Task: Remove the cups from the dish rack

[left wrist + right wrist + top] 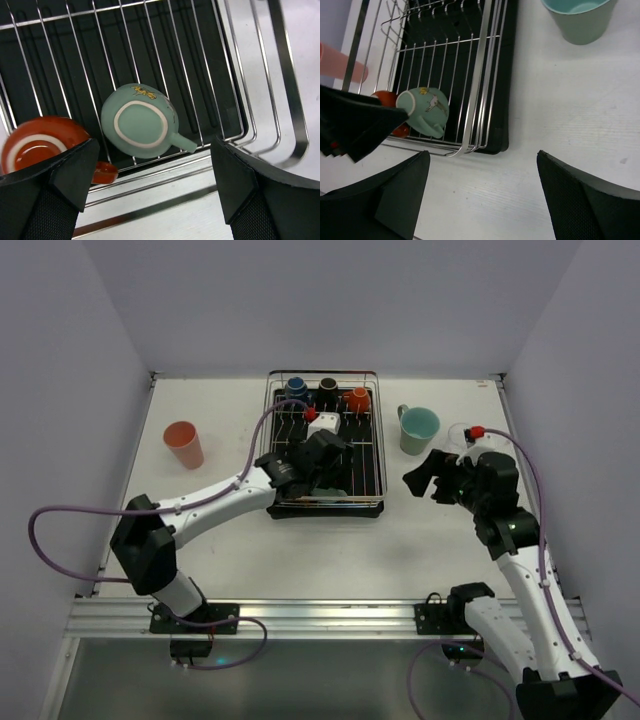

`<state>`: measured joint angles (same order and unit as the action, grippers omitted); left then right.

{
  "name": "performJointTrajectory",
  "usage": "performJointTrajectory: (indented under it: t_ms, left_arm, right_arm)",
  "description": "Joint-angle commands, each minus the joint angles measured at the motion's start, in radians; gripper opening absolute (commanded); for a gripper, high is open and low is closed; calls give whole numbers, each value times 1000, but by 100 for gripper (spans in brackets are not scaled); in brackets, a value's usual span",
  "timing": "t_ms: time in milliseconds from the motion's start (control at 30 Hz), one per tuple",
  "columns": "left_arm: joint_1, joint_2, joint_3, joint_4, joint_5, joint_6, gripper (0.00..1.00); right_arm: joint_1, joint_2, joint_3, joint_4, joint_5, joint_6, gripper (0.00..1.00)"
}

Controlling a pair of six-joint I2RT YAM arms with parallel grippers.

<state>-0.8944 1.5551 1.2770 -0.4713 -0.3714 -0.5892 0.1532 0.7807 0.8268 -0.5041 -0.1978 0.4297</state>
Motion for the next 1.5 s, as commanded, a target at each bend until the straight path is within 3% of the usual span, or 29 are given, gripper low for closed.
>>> performJointTrajectory:
  t_ms: [0,267,500,1267,1367,1400,1467]
  left_arm:
    - [-15,68,85,-64,-101,-188,100]
    - [-18,220,136,-131,-187,-369,100]
    - [-35,298,183,-182,-224,-435,100]
    - [-37,416,214,-176,-331,-362,100]
    - [-37,393,177,-112,-330,-327,90]
    - [-37,385,168,-98,-328,-322,80]
    - [-37,369,150,-72,-333,-313,69]
  right_arm:
    - [29,-52,-40,79,-121,27,90]
    - [45,-162,-104,131,-247,55,91]
    - [48,-219,-117,122,-293,53,91]
    - [55,-219,-124,130,-341,63,91]
    - [57,-215,-121,130,-354,64,91]
    - [55,-213,-121,130,-357,64,91]
    - [55,-215,-120,128,-359,67,91]
